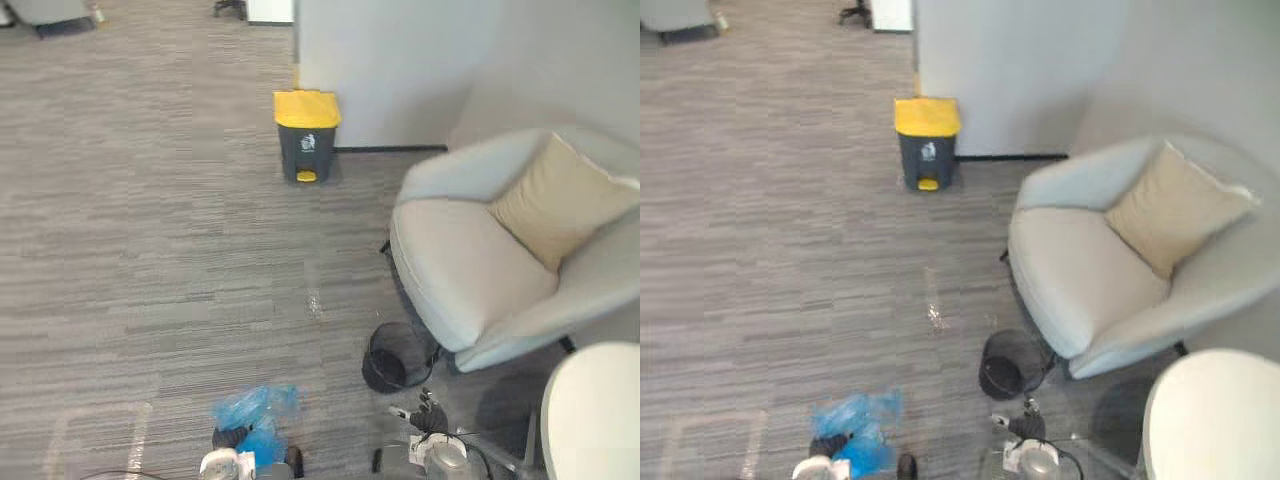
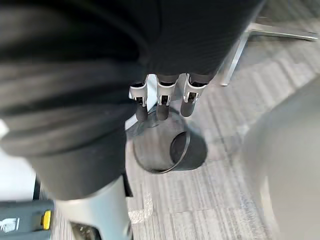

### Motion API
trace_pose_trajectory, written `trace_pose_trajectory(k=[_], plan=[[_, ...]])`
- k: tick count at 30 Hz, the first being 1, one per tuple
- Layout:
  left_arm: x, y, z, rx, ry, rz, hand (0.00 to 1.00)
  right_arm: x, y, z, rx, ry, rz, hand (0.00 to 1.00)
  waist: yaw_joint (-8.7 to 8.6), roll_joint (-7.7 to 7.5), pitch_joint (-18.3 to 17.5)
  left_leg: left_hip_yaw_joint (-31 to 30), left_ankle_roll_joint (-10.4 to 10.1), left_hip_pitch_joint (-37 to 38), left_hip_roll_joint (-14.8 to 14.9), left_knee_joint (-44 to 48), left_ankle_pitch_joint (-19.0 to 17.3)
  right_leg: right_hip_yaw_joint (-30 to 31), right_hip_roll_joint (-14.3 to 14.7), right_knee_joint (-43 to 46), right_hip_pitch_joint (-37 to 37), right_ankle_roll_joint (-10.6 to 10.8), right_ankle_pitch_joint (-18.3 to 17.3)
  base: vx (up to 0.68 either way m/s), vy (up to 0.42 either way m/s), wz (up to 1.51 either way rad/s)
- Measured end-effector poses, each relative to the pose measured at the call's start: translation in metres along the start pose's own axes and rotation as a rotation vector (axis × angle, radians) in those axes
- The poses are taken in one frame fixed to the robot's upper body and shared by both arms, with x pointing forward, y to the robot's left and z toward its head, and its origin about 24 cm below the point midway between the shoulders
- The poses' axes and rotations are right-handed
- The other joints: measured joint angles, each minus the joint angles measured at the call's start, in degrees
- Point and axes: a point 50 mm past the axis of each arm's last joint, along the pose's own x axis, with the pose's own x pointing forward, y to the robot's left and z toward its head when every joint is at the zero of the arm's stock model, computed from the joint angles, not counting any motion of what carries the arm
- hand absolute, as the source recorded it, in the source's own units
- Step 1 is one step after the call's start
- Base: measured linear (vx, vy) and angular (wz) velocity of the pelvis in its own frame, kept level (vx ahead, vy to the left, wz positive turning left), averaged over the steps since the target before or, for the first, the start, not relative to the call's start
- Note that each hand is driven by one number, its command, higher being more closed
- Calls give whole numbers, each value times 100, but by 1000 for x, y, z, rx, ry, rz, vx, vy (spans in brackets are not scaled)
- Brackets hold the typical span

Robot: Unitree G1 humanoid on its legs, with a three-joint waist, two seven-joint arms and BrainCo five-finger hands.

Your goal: Gather rubbish on tea table into small bin, then transfer packed bag to large trash can.

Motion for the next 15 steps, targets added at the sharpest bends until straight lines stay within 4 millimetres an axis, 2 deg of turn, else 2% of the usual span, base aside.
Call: trace_pose_trajectory(k=[2, 3, 4, 5, 6, 7, 8, 9, 10, 11, 12, 13, 14, 15], plan=[[-1, -8, 5, -23, -17, -14, 100, 0, -2, -1, 3, 2, -7, 0, -31, -27, -28, -270, -12, 9, -159, 340, -323, -28, 46, -152, 85, -252, -62, 290, -60, 98], [-1, -13, 7, -35, -26, -22, 100, -2, -3, -5, 4, 13, -10, 0, -37, -45, -61, -284, -70, -43, -192, 602, -519, -93, 41, -407, 202, -381, 56, 436, -113, 109], [-1, -16, 9, -52, -34, -26, 100, -4, -3, -10, 11, 30, -12, 0, 5, -155, -185, -189, -167, -222, -211, 1190, -868, -183, -4, -785, 433, -450, 163, 404, -98, 75], [-2, -17, 7, -62, -27, -25, 100, -3, -3, -8, 17, 30, -15, 0, 72, -25, -236, -59, -279, -356, -89, 1652, -1041, -273, 58, -909, 555, -446, 120, 427, -89, 56], [-3, -24, 9, -88, -31, -34, 100, -1, -2, -4, 20, 19, -13, 0, 43, 100, -274, 297, -492, -741, 69, 2430, -1106, -391, 108, -1083, 677, -476, 137, 346, -38, 27], [-4, -26, 9, -103, -30, -35, 100, -1, -2, -2, 20, 12, -13, 0, 42, 140, -256, 569, -585, -946, 185, 2945, -1124, -401, 109, -1202, 823, -518, 150, 513, -3, 51], [-3, -27, 11, -107, -35, -41, 100, 1, 2, 1, 25, 11, -5, 0, 57, 147, -160, 1292, -558, -1232, 534, 3767, -1243, -363, 84, -1507, 1353, -660, 61, 490, 5, 41], [-3, -27, 12, -107, -35, -41, 100, 1, 2, 1, 28, 12, -7, 0, 60, 109, -144, 1398, -488, -1251, 563, 3761, -1296, -364, 50, -1531, 1428, -682, 48, 440, 43, 48], [-3, -29, 13, -103, -43, -48, 100, 4, -1, 6, 41, 2, -21, 0, 53, 43, -136, 1739, -311, -1412, 613, 3503, -1403, -388, -121, -1537, 1596, -704, 27, 228, 34, 23], [-3, -30, 14, -97, -45, -54, 100, 5, -2, 9, 43, -5, -28, 0, 52, 19, -150, 1819, -297, -1470, 609, 3224, -1376, -395, -188, -1525, 1619, -702, 26, 267, 75, 18], [-3, -35, 17, -75, -58, -78, 100, 7, -7, 13, 40, -20, -39, 0, 70, 63, -171, 1776, -334, -1553, 644, 2182, -835, -425, -236, -1521, 1694, -647, 1, 271, 121, -4], [-4, -39, 17, -63, -59, -92, 100, 9, -8, 18, 34, -34, -40, 0, 111, 231, -179, 1668, -325, -1618, 794, 1495, 260, -420, -138, -1553, 1767, -453, -69, 299, 178, 0], [-2, -38, 20, -42, -63, -100, 100, 10, -6, 17, 37, -24, -36, 0, 108, 88, -228, 1700, -296, -1585, 628, 1524, 228, -329, -284, -1585, 1745, -298, -148, 241, 162, 3], [2, -34, 26, -22, -82, -101, 100, 9, 1, 17, 38, -25, -17, 0, 125, 20, -214, 1651, -295, -1553, 556, 1380, 229, -272, -307, -1685, 1732, -224, -11, 194, 149, 10]])
